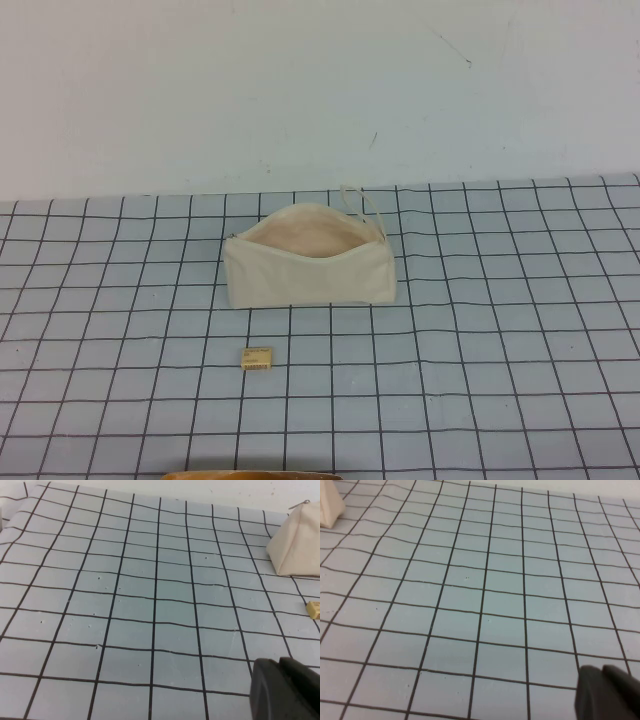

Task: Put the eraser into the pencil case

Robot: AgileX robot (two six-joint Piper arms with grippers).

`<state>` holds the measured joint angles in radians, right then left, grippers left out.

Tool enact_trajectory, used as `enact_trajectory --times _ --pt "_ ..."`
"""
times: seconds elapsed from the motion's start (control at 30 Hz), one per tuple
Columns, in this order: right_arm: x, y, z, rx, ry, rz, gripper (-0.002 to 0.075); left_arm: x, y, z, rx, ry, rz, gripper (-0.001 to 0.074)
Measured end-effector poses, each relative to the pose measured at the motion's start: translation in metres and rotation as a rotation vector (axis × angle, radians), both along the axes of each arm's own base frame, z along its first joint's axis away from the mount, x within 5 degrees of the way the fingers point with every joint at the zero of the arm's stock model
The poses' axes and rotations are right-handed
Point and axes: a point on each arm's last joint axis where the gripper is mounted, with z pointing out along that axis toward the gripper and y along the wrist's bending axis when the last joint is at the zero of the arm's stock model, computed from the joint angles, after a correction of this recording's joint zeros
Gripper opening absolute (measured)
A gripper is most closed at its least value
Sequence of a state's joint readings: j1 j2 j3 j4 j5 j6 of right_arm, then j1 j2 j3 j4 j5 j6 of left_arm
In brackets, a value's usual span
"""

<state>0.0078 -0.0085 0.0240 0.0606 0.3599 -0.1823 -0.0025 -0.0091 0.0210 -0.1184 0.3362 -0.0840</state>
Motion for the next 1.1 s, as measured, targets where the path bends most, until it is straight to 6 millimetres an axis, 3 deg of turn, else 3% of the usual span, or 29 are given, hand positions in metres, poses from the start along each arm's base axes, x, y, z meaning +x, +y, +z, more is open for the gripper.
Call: enact_trajectory --times 0.87,0.97,1.03,1.07,1.1 --pt "0.0 0.0 0.0 -0.003 0.0 0.001 -0.0002 0.0 -0.001 0.0 -0.022 -0.002 -0.001 -0.0001" --pt "0.0 0.0 0.0 -0.003 0.0 0.001 -0.0002 0.0 -0.005 0.002 -0.195 -0.008 -0.003 -0.0001" --pt "0.0 0.0 0.0 -0.003 0.0 0.001 -0.0002 0.0 -0.011 0.003 -0.447 -0.003 0.001 -0.0001" --pt "0.0 0.0 0.0 -0.003 0.0 0.001 -0.0002 0.0 -0.016 0.007 -0.681 -0.003 -0.002 -0.0002" --pt "0.0 0.0 0.0 -0.003 0.0 0.001 -0.0002 0.0 -0.017 0.009 -0.753 -0.008 -0.004 -0.0001"
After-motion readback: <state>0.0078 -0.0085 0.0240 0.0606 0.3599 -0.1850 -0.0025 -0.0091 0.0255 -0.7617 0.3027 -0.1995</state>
